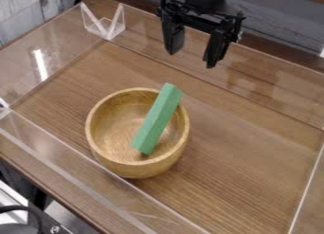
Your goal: Remove the green block from inside the brown bowl and put it on the table
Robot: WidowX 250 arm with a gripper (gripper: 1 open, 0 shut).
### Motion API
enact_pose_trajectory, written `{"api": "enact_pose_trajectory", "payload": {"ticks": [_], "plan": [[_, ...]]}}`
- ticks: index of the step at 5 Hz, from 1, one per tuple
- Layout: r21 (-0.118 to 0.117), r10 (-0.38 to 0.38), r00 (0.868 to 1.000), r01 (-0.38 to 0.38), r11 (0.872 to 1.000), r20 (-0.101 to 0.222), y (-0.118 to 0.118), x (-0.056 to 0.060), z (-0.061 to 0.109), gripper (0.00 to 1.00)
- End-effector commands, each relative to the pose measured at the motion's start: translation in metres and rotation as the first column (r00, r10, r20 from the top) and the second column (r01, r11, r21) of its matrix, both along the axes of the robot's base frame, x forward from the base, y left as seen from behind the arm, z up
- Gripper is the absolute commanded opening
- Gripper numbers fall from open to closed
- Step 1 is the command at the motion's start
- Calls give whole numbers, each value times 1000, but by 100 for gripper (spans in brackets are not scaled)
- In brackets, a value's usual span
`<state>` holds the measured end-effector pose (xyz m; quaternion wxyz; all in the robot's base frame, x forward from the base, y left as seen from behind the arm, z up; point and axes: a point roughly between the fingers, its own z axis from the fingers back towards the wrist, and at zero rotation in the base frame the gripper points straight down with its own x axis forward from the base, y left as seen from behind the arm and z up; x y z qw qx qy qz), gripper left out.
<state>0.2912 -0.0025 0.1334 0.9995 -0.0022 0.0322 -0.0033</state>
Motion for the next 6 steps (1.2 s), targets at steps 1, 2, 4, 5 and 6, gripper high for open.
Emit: {"api": "enact_pose_trajectory", "payload": {"ticks": [1, 2, 4, 5, 6], "plan": [[-4, 0, 1000, 0, 1000, -5, 9, -10, -7, 100], [-13, -42, 997, 41, 999, -63, 23, -50, -44, 100], [-2, -136, 989, 136, 991, 52, 36, -93, -79, 100], [-9, -134, 989, 135, 991, 56, 35, -92, -84, 100], [-16, -131, 990, 132, 991, 56, 34, -90, -88, 100]]}}
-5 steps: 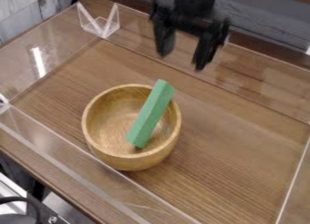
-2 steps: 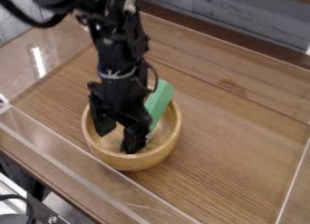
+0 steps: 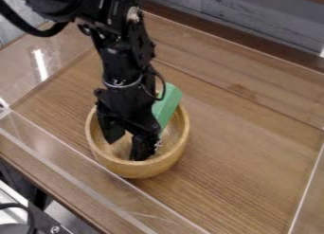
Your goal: Remove the green block from inside the brown bowl and put it on the table
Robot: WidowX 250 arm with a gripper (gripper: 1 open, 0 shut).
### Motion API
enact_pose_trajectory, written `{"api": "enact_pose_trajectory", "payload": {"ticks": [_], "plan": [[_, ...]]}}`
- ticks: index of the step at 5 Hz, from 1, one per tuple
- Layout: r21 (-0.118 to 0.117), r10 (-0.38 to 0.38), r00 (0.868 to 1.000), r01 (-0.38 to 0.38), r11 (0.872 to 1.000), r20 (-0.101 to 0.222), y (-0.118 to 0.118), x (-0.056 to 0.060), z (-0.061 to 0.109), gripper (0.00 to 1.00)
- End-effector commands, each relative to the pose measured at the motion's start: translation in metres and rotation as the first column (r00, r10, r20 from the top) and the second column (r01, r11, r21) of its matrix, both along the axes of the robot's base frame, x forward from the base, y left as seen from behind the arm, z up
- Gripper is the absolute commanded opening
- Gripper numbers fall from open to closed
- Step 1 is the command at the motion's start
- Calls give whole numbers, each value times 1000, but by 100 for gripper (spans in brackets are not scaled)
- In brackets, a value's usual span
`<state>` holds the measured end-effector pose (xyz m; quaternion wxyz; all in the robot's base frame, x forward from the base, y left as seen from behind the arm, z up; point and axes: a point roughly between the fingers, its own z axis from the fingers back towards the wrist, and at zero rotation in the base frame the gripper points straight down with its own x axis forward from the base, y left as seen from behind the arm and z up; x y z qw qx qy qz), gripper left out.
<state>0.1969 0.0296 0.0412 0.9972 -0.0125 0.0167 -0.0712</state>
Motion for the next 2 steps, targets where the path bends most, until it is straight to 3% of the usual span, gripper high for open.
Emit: {"api": "enact_pose_trajectory", "payload": {"ticks": [1, 2], "plan": [[-3, 6, 1000, -6, 1000, 22, 0, 6, 1, 0], [-14, 12, 1000, -12, 1000, 8, -3, 3, 2, 0]]}}
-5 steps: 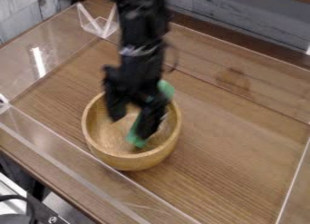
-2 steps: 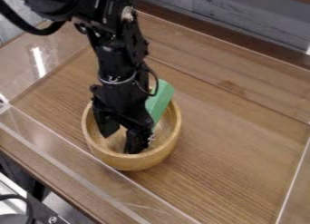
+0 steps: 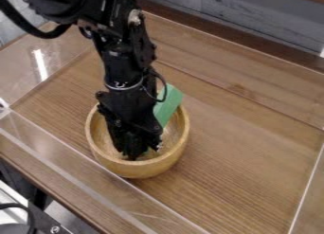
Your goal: Remove the green block from inside the brown bowl and put it on the table
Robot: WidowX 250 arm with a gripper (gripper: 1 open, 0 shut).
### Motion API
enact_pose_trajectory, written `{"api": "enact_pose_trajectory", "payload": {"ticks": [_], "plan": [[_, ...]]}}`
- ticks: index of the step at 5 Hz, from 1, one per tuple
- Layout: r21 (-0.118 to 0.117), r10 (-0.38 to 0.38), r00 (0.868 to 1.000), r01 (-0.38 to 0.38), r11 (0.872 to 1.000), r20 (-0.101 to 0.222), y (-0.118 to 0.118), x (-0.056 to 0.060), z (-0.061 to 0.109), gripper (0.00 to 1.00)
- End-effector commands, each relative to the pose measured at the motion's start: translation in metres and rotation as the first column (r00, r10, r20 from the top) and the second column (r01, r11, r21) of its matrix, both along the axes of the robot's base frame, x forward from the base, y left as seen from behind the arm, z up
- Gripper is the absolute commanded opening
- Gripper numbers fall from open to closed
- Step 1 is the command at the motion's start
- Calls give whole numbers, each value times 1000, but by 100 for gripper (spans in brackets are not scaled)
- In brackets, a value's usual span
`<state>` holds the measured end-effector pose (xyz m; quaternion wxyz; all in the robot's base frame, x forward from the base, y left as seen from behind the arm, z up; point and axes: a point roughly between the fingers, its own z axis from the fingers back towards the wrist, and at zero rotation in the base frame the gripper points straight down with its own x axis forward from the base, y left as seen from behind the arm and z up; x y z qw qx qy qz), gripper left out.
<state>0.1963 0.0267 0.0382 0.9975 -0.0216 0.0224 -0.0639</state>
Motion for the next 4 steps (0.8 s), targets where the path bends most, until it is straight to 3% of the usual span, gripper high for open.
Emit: {"api": "enact_pose_trajectory", "payload": {"ticks": [1, 4], "plan": [[-10, 6, 1000, -6, 1000, -1, -4, 1, 7, 0], [-50, 33, 998, -36, 998, -62, -14, -8, 16, 0]]}}
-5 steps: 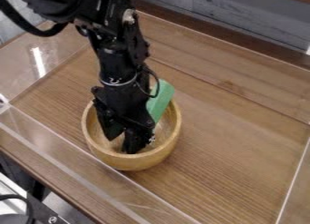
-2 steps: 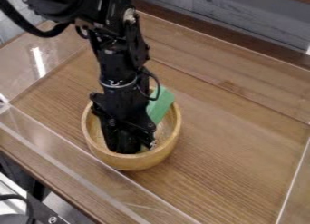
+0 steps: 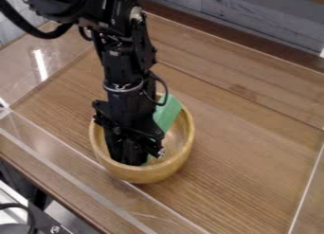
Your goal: Remove the green block from inside the brown bowl and put it on the table
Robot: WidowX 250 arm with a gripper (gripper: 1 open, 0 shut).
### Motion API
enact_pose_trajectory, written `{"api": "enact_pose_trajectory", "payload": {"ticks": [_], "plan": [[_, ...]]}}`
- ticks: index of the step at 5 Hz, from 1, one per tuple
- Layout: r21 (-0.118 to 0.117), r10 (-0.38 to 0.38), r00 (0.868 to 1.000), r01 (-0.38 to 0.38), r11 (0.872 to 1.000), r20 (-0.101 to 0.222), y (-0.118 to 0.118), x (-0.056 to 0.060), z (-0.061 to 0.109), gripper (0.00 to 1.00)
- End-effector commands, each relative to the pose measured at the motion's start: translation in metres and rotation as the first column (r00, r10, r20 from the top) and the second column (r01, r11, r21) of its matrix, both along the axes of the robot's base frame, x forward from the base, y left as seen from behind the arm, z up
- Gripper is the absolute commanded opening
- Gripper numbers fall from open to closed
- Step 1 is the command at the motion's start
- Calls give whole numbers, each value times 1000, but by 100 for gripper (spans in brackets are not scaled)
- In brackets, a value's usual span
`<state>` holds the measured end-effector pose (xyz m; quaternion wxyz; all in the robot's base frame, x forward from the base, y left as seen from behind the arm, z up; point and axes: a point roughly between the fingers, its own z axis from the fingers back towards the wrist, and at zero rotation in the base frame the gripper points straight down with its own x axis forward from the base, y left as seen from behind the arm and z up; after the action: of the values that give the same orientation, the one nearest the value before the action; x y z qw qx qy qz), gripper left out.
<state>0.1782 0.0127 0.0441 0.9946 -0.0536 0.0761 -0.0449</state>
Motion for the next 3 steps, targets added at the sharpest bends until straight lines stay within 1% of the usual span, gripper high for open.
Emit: {"api": "enact_pose_trajectory", "payload": {"ticks": [1, 3], "plan": [[-5, 7, 1000, -7, 1000, 30, -3, 7, 13, 0], [-25, 24, 1000, -24, 999, -10, -5, 4, 19, 0]]}}
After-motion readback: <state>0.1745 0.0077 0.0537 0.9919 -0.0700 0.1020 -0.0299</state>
